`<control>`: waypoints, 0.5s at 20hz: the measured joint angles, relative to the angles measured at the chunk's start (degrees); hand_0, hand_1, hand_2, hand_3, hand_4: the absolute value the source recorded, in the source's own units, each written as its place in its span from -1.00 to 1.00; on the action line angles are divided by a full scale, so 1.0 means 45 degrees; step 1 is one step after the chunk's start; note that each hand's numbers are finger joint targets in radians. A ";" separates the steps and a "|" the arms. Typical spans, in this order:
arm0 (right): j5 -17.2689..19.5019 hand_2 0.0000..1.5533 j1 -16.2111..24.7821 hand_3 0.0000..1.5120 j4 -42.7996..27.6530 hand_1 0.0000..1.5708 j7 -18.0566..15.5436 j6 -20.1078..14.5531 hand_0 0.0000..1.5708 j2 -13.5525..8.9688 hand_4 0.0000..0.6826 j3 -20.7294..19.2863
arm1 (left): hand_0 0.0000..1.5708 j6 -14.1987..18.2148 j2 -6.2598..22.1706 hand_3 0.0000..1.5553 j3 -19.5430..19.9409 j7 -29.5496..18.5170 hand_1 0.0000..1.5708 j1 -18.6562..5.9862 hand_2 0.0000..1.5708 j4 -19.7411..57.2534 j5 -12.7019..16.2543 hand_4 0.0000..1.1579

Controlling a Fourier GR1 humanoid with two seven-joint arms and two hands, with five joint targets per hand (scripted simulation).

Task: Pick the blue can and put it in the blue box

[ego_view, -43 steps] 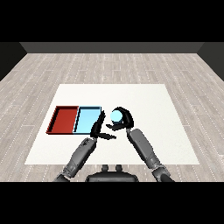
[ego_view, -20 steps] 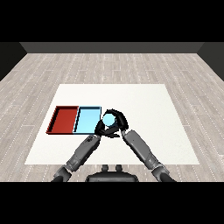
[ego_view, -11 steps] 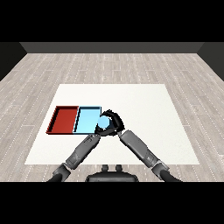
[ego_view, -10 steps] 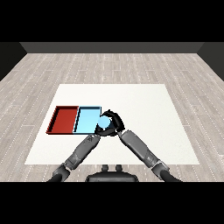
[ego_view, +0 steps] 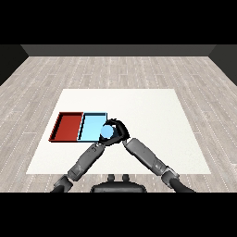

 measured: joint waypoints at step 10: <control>-0.0372 0.83 -0.0058 0.83 0.0093 0.68 0.0051 0.0077 0.68 0.0087 0.51 -0.0224 | 0.82 -0.0820 -0.0251 0.35 0.0449 -0.0490 0.82 -0.0044 0.71 0.0317 0.1098 0.14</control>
